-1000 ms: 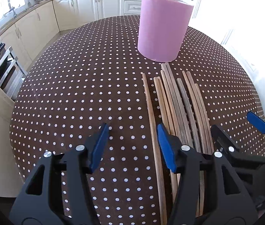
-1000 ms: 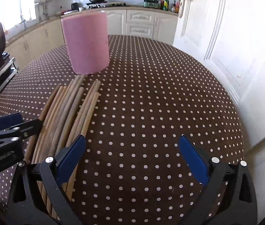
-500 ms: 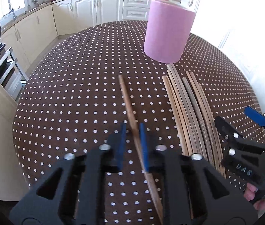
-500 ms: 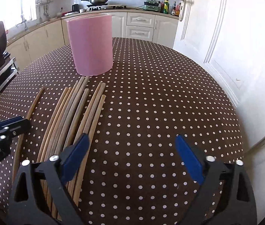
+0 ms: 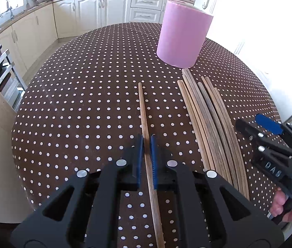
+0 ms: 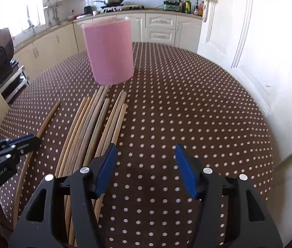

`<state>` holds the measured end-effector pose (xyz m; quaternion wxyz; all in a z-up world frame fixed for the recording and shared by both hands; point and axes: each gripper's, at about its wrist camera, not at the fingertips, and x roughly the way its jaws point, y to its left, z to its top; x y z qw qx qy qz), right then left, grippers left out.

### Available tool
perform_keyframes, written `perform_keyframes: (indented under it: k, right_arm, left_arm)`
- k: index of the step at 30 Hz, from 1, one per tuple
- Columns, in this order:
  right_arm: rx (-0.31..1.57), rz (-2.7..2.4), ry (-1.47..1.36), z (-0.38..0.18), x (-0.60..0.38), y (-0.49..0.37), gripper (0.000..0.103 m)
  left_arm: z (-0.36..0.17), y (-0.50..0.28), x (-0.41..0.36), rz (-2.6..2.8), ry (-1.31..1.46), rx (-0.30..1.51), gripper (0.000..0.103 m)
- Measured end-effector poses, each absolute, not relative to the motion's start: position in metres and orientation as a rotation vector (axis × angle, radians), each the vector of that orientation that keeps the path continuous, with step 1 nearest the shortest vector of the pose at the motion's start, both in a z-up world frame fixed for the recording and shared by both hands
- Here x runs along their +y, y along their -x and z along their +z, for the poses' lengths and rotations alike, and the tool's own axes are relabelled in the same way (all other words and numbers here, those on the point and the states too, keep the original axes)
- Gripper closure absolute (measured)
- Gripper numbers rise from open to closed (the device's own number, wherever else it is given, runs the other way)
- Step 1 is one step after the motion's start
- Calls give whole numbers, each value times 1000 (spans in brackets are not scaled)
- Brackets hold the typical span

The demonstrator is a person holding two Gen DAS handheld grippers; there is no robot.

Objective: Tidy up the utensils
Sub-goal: 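Lower the left gripper onto one wooden chopstick and close on it, then lift the chopstick upright with the left gripper toward the pink cup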

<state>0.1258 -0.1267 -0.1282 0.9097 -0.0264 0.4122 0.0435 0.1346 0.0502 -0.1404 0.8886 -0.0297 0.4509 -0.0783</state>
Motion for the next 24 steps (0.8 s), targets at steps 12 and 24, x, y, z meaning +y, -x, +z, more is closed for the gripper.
perform_keyframes:
  k: [12,24]
  right_arm:
    - [863,113,39,-126,-120,-123,47]
    - [854,103,116,-134,-106,-131,49]
  left_arm:
    - [-141,-146,44,-134,102,940,94]
    - [-144,-155,40,-119,82,915,94]
